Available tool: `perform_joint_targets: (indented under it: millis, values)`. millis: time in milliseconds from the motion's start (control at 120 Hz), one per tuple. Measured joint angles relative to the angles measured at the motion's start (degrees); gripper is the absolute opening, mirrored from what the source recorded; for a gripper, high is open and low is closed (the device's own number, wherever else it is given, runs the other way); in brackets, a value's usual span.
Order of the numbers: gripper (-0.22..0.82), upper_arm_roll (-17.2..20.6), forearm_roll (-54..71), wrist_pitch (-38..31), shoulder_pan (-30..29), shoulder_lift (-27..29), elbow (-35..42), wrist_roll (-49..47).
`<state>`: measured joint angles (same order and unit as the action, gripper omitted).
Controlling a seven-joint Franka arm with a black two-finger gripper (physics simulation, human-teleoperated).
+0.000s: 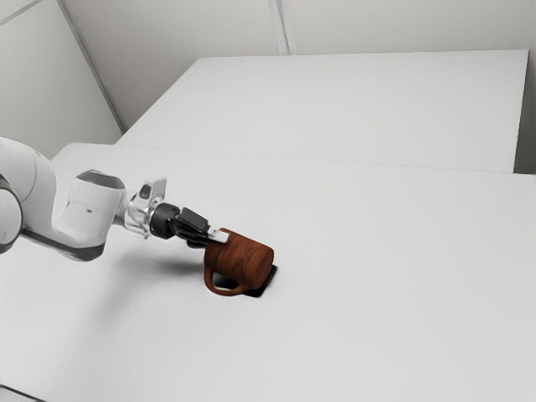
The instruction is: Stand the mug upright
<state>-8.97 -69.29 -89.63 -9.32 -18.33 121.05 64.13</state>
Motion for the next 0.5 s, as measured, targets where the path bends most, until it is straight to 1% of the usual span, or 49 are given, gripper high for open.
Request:
perform_joint_targets:
  millis: [142, 325, 408, 500]
  values:
    - [-0.13, 0.00, -0.09, 0.04, 0.04, 0.73, 0.00, 1.69]
    - [-0.16, 0.00, 1.17, -1.01, 1.05, 4.96, -0.58, 3.00]
    - [-0.17, 0.00, 5.51, -3.33, 1.96, 7.79, -1.41, 2.61]
    - [-0.17, 0.02, 13.23, -6.78, 2.40, 9.97, -2.93, 1.23]
